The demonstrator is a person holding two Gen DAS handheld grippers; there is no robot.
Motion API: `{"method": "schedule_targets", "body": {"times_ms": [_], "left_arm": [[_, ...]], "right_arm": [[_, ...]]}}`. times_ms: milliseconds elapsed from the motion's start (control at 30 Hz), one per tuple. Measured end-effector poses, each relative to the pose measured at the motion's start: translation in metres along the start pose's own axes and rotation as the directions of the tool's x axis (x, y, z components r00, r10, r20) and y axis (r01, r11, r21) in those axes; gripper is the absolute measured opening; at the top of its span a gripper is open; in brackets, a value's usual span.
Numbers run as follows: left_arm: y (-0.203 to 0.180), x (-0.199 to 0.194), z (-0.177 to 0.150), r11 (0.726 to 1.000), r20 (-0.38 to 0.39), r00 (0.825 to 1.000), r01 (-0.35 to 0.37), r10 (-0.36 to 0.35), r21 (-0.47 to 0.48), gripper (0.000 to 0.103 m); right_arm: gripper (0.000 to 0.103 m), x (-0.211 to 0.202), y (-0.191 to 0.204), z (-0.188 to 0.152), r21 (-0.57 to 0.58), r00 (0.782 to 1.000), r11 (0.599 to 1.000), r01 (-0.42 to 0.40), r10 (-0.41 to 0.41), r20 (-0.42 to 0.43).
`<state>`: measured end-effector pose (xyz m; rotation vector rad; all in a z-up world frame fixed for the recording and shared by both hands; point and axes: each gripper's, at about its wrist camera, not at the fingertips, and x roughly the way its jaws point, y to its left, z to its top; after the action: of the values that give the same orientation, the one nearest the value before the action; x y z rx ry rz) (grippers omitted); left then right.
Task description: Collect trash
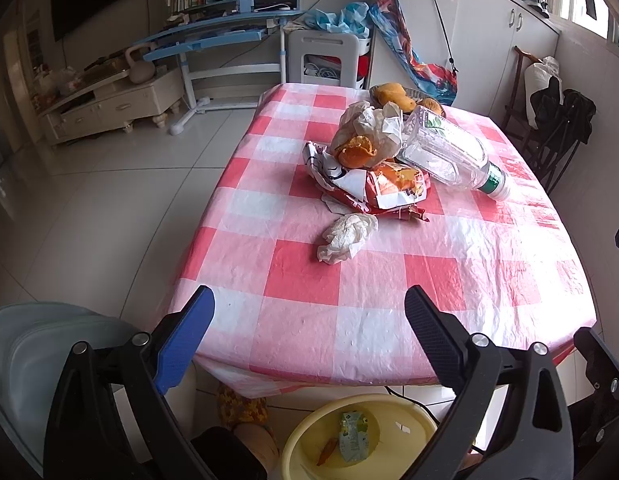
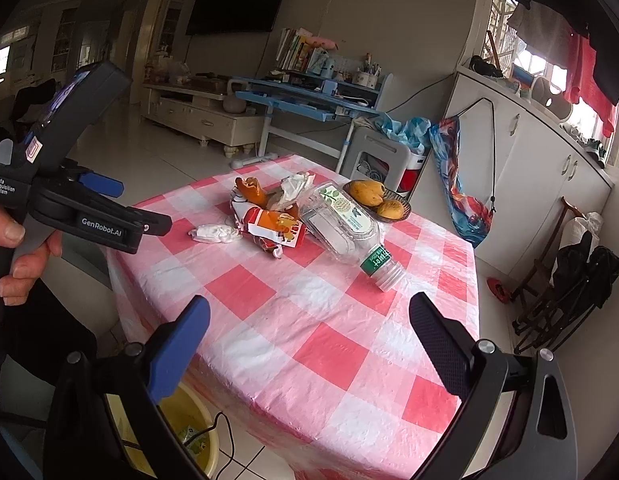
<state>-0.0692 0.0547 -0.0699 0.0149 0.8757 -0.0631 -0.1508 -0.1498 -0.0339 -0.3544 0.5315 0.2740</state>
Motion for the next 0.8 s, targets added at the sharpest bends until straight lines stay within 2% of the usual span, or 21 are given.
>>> {"method": "schedule_targets", "body": {"times_ms": [800], "left_arm": [[-0.0017, 0.0025, -0.0015, 1.000, -0.005, 1.000, 0.002, -0.002, 0.002, 0.093]], "right_arm": [[0.095, 0.0006, 0.0052, -0.0011, -0.025, 1.000, 1.000, -0.005, 0.005, -0.006]]}}
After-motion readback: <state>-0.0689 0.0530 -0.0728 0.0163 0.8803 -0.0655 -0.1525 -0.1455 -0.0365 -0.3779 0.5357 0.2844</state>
